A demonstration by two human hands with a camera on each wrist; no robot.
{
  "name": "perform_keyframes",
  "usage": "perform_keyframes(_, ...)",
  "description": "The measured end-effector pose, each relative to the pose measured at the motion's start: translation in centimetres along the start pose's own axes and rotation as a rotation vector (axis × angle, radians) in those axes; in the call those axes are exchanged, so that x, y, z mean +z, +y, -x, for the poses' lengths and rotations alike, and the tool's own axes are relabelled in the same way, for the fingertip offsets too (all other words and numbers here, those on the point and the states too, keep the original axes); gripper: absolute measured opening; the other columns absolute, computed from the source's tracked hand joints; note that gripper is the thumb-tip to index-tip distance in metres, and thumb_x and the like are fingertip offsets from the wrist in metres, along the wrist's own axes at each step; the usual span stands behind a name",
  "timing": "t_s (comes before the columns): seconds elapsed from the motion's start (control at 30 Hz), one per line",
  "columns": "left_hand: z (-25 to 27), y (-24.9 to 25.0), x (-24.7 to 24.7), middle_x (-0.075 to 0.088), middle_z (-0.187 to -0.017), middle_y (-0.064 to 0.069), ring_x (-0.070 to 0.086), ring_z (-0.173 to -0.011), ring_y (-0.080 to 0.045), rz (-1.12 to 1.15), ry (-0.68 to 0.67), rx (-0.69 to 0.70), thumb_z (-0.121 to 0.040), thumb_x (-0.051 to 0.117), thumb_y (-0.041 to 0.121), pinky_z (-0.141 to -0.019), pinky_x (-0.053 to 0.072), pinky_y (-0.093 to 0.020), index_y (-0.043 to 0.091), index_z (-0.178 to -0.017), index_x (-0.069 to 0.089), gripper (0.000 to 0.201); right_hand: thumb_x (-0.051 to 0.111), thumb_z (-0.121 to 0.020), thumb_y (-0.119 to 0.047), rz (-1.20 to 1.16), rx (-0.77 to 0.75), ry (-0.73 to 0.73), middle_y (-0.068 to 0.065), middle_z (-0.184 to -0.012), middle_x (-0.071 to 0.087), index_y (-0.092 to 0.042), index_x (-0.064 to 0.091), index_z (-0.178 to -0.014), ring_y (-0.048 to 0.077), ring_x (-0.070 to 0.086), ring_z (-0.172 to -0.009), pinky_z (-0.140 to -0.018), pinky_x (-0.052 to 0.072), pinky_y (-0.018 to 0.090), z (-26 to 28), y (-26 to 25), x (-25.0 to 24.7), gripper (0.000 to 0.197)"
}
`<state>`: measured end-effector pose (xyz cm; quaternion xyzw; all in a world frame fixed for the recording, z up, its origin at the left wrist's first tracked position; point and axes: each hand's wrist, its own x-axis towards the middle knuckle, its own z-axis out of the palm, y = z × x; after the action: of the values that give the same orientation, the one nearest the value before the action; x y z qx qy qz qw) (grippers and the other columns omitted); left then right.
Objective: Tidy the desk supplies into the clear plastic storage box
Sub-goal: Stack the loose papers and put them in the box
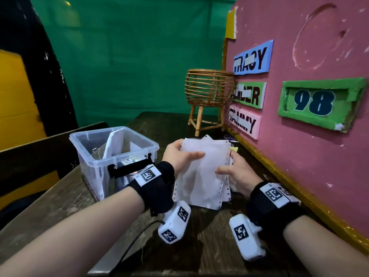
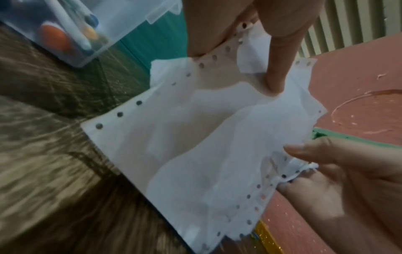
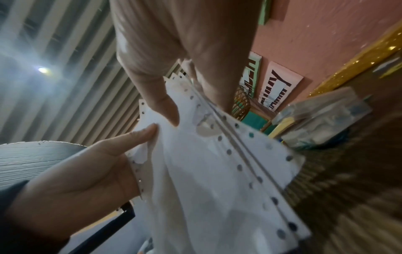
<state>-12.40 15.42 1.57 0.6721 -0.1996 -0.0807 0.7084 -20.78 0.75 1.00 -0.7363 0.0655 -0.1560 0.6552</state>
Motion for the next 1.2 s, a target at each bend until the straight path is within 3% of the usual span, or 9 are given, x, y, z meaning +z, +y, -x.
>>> perform_keyframes(0.07, -0.2, 0.4, -0.4, 0.072, -0.087, -0.008, 0.068, -0.083, -0.027, 0.010, -0.007, 0.028, -0.067, 0.081, 0.007, -0.077, 0.057, -0.038, 0.015, -0.083, 0.066, 0.024, 0.046, -0.082, 0.015, 0.010, 0.002, -0.021, 0.006, -0.098, 0.064, -0.011, 0.053, -0.112, 0.017, 0.063, -0.086, -0.068, 0.053, 0.028, 0.3, -0.6, -0.3, 0.040)
perform_keyframes(0.2, -0.5, 0.4, -1.5, 0.070, -0.090, -0.010, 0.066, -0.082, -0.027, -0.032, 0.001, 0.021, -0.066, 0.083, 0.017, -0.079, 0.056, -0.041, 0.019, -0.078, 0.064, 0.022, 0.056, -0.089, -0.007, 0.155, -0.035, 0.074, 0.009, -0.103, 0.069, -0.018, 0.069, -0.089, 0.023, 0.063, -0.095, -0.085, 0.052, 0.039, 0.1, -0.3, -1.7, 0.017)
perform_keyframes(0.27, -0.3, 0.2, -1.7, 0.070, -0.091, -0.009, 0.066, -0.085, -0.027, -0.039, -0.008, 0.017, -0.073, 0.078, 0.023, -0.082, 0.055, -0.040, 0.019, -0.080, 0.066, 0.014, 0.060, -0.088, -0.011, 0.283, -0.035, 0.095, 0.007, -0.097, 0.070, -0.014, 0.070, -0.091, 0.021, 0.063, -0.090, -0.079, 0.052, 0.032, 0.0, 0.1, -2.3, 0.011)
perform_keyframes(0.53, -0.5, 1.2, -1.8, 0.065, -0.081, -0.004, 0.060, -0.067, -0.014, -0.108, 0.008, 0.061, -0.091, 0.059, 0.021, -0.058, 0.047, -0.024, 0.017, -0.084, 0.065, 0.011, 0.071, -0.076, -0.003, 0.276, -0.163, 0.284, 0.001, -0.077, 0.065, -0.022, 0.062, -0.074, 0.010, 0.062, -0.066, -0.060, 0.048, 0.019, -1.4, -0.4, -3.2, 0.021)
perform_keyframes(0.7, -1.0, 1.6, -1.8, 0.064, -0.080, 0.003, 0.057, -0.072, -0.014, -0.149, 0.041, 0.112, -0.090, 0.059, 0.031, -0.058, 0.044, -0.023, 0.016, -0.087, 0.065, 0.016, 0.070, -0.078, -0.004, 0.347, -0.274, 0.219, -0.005, -0.069, 0.067, -0.023, 0.065, -0.070, -0.001, 0.061, -0.054, -0.050, 0.042, 0.007, -1.8, -2.6, -3.2, 0.022)
perform_keyframes(0.83, -0.9, 1.2, -1.5, 0.058, -0.075, 0.002, 0.051, -0.069, -0.012, -0.151, 0.085, 0.147, -0.084, 0.064, 0.042, -0.062, 0.042, -0.022, 0.018, -0.080, 0.064, 0.024, 0.071, -0.077, -0.007, 0.470, -0.274, 0.084, -0.007, -0.072, 0.068, -0.020, 0.069, -0.074, 0.008, 0.063, -0.069, -0.073, 0.049, 0.023, -1.7, -3.4, -2.5, 0.014)
perform_keyframes(0.93, -1.0, 0.5, -1.4, 0.059, -0.075, -0.005, 0.053, -0.072, -0.017, -0.113, 0.148, 0.113, -0.083, 0.066, 0.038, -0.067, 0.044, -0.029, 0.017, -0.068, 0.060, 0.026, 0.069, -0.080, -0.020, 0.482, -0.283, 0.060, -0.007, -0.083, 0.067, -0.019, 0.070, -0.089, 0.012, 0.061, -0.083, -0.076, 0.044, 0.022, -1.0, -3.8, -1.6, 0.009)
perform_keyframes(1.1, -1.0, 0.2, -1.3, 0.056, -0.069, -0.004, 0.050, -0.067, -0.019, -0.052, 0.211, 0.066, -0.086, 0.063, 0.030, -0.066, 0.043, -0.029, 0.018, -0.062, 0.053, 0.029, 0.078, -0.058, -0.041, 0.425, -0.043, -0.060, -0.010, -0.125, 0.042, -0.021, 0.035, -0.136, 0.011, 0.042, -0.115, -0.103, 0.035, 0.036, -0.5, -2.8, -1.3, 0.092)
perform_keyframes(1.2, -0.8, 0.2, -0.7, 0.055, -0.068, -0.005, 0.051, -0.066, -0.018, -0.016, 0.187, 0.067, -0.085, 0.064, 0.036, -0.066, 0.043, -0.030, 0.018, -0.059, 0.052, 0.034, 0.082, -0.057, -0.014, 0.215, 0.027, -0.281, 0.004, -0.124, 0.062, -0.016, 0.046, -0.130, 0.019, 0.059, -0.113, -0.103, 0.042, 0.043, -0.4, -1.6, -0.7, 0.081)
